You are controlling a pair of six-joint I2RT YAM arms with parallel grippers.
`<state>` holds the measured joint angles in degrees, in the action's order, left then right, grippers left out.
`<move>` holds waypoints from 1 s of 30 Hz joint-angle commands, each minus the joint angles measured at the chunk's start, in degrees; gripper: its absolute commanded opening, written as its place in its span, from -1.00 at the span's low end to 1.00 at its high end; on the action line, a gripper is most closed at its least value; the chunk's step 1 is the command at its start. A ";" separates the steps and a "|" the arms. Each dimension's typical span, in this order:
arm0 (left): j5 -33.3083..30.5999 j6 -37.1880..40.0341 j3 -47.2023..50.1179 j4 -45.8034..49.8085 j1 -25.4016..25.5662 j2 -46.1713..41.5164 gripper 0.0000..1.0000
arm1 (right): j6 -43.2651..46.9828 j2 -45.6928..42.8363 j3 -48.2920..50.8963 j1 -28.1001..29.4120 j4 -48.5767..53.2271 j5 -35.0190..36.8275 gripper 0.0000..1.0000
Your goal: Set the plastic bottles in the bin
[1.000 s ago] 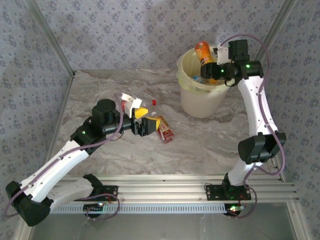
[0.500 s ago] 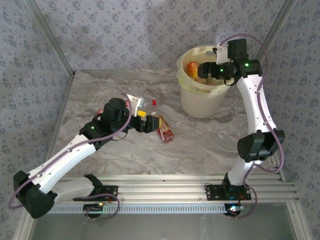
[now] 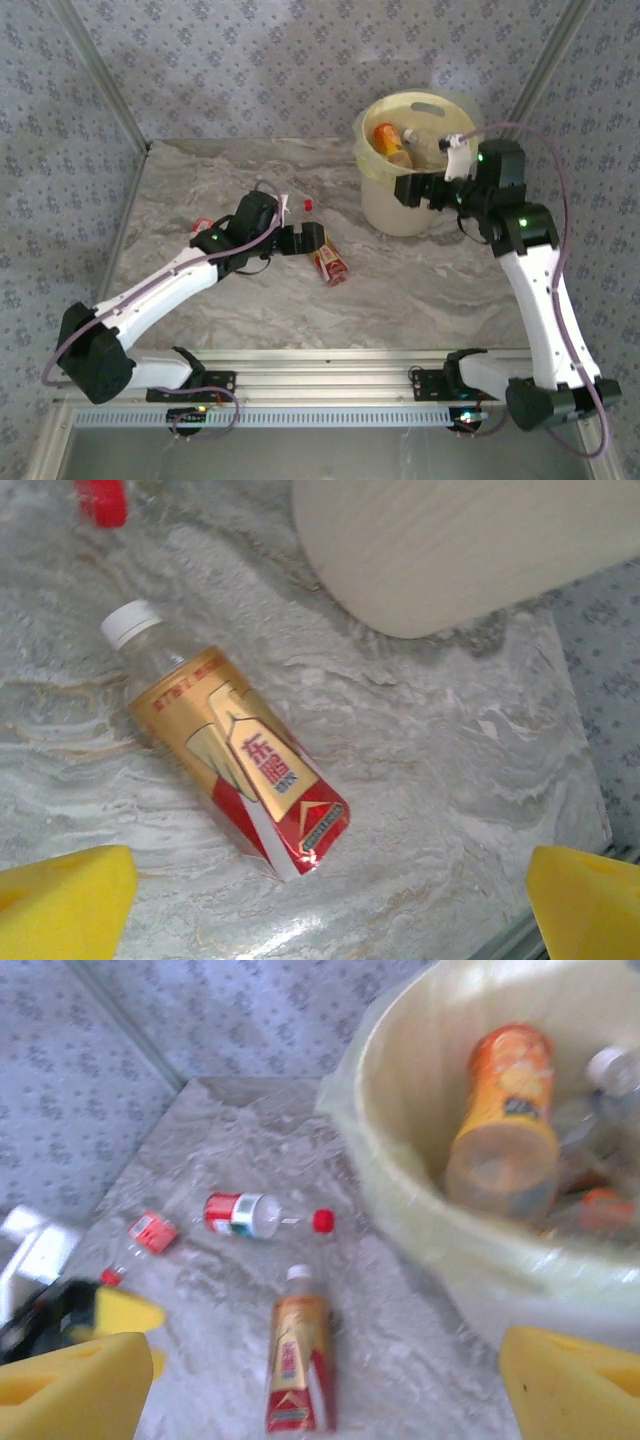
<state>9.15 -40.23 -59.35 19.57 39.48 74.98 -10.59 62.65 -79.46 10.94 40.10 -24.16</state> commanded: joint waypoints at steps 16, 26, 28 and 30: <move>5.12 -10.17 -7.36 -2.16 -4.52 20.41 0.99 | -12.16 -12.22 31.33 18.49 -13.03 3.16 1.00; 6.62 -10.95 -9.80 -6.07 -4.85 29.34 0.99 | -11.70 -8.15 31.79 21.89 -13.46 6.23 1.00; 7.23 -11.34 -9.67 -7.48 -4.84 30.52 0.99 | -11.55 -7.36 31.83 22.01 -13.37 5.95 1.00; 7.48 -11.80 -9.51 -8.65 -4.85 31.46 0.99 | -11.48 -6.63 32.20 22.23 -13.54 5.90 1.00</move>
<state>15.18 -50.96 -67.57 13.52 34.76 105.16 -21.67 55.35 -47.79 32.58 27.27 -19.05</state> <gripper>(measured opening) 0.996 0.998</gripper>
